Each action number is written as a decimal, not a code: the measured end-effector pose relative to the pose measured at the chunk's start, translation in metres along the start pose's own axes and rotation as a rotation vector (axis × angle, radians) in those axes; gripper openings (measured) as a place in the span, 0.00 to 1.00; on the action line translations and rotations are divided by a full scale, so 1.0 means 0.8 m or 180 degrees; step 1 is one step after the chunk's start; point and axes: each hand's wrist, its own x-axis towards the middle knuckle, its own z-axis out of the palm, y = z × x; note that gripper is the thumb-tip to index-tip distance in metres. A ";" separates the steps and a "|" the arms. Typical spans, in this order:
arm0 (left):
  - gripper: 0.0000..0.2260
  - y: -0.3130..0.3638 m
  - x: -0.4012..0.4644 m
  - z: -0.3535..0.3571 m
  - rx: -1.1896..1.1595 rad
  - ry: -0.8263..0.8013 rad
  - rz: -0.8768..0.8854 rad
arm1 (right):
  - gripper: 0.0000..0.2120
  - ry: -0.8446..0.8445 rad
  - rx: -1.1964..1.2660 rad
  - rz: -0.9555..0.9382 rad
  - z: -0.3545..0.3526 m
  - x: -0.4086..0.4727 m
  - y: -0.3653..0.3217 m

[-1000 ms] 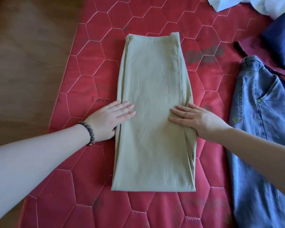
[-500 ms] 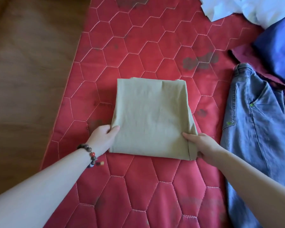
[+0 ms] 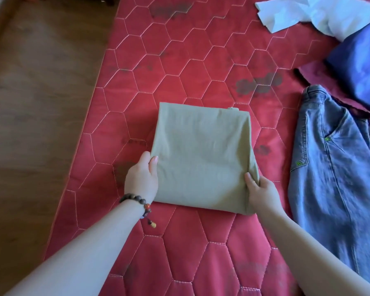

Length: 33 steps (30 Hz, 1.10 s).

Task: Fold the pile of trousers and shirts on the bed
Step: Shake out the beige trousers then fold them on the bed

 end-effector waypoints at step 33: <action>0.32 -0.017 0.021 0.045 0.2145 -0.0645 0.1571 | 0.29 -0.0090 -0.2863 -0.3372 0.095 0.019 -0.055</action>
